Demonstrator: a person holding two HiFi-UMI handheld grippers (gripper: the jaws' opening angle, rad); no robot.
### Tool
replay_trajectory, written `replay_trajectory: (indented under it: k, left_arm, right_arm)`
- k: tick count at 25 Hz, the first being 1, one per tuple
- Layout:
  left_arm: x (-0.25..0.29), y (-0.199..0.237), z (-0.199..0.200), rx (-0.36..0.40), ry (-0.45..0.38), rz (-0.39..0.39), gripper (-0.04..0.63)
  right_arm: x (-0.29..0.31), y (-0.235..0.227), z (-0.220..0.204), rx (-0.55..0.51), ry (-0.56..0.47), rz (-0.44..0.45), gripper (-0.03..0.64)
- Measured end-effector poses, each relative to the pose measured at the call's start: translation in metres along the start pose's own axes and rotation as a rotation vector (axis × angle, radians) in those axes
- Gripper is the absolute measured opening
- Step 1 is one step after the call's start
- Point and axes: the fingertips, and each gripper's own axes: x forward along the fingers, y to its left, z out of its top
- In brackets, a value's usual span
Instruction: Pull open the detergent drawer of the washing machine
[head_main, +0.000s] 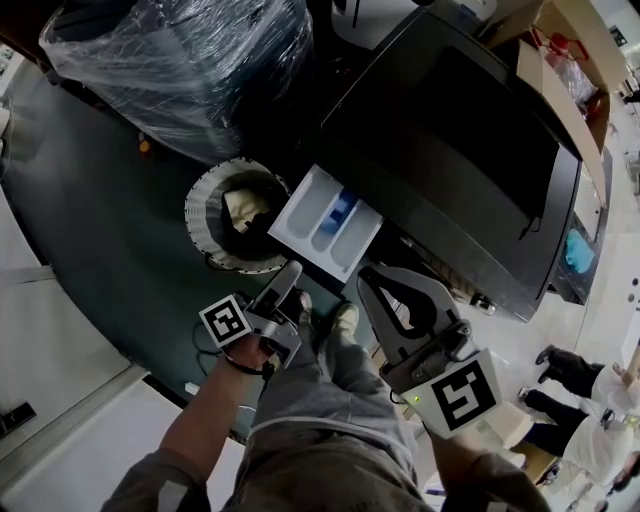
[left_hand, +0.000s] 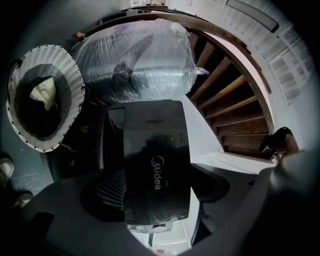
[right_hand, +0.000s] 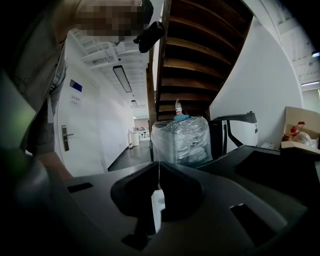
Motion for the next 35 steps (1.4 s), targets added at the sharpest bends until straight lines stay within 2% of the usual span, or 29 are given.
replay_trajectory:
  k: [5, 11, 18, 21, 25, 27, 29, 31, 35]
  left_arm:
    - [-0.003, 0.005, -0.001, 0.046, -0.003, 0.048, 0.419]
    - [-0.013, -0.005, 0.007, 0.16, 0.006, 0.13, 0.419]
    - [-0.018, -0.034, 0.019, 0.476, 0.092, 0.228, 0.419]
    - [-0.021, -0.053, 0.024, 0.553, 0.082, 0.262, 0.418]
    - [-0.02, -0.091, 0.034, 0.637, 0.034, 0.247, 0.409]
    - [-0.018, -0.111, 0.035, 0.696, 0.038, 0.233, 0.349]
    - [-0.015, -0.134, 0.036, 0.762, 0.047, 0.218, 0.325]
    - [-0.01, -0.158, 0.036, 0.858, 0.06, 0.205, 0.303]
    - [0.002, -0.203, 0.034, 1.095, 0.095, 0.183, 0.254]
  right_arm:
    - [-0.003, 0.002, 0.003, -0.008, 0.003, 0.006, 0.034]
    - [-0.009, 0.003, 0.015, -0.019, -0.001, -0.001, 0.034]
    - [-0.019, 0.007, 0.049, -0.049, -0.037, 0.002, 0.034]
    - [-0.028, 0.007, 0.065, -0.061, -0.05, -0.006, 0.034]
    - [-0.044, 0.004, 0.082, -0.088, -0.064, -0.026, 0.034]
    - [-0.05, 0.003, 0.091, -0.1, -0.073, -0.036, 0.034]
    - [-0.057, 0.003, 0.101, -0.108, -0.087, -0.046, 0.034]
    - [-0.064, 0.001, 0.111, -0.116, -0.1, -0.057, 0.034]
    - [-0.074, -0.002, 0.128, -0.129, -0.125, -0.079, 0.034]
